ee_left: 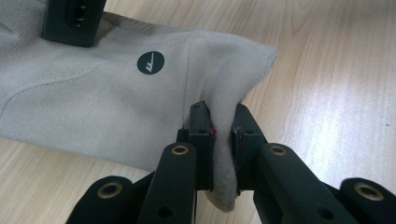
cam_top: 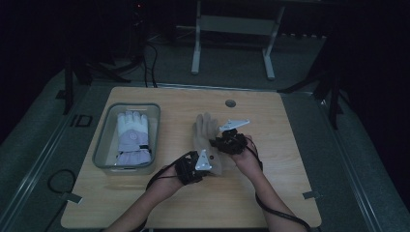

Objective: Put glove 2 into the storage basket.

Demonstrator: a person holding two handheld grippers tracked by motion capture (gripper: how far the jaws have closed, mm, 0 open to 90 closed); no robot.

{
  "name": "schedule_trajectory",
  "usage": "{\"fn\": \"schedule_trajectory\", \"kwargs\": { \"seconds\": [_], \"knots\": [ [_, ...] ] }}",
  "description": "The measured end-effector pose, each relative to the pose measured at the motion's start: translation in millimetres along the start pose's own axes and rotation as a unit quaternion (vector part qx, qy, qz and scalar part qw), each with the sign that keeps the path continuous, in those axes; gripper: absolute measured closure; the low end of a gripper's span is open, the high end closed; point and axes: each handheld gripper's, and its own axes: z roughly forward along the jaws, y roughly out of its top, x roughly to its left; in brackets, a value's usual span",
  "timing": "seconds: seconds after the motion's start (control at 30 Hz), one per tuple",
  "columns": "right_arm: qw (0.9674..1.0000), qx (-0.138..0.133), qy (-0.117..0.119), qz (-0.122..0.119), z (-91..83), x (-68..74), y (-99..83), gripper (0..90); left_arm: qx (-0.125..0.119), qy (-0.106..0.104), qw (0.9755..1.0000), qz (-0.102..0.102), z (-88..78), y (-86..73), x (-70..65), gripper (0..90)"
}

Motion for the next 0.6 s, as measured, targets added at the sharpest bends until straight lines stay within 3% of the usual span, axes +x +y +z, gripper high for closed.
{"fn": "schedule_trajectory", "kwargs": {
  "seconds": [0.6],
  "knots": [
    [0.9996,-0.019,0.016,-0.010,11.1,24.5,38.0,82.0,0.013,0.032,0.9994,-0.003,-42.1,-12.1,13.4,82.0]
  ]
}}
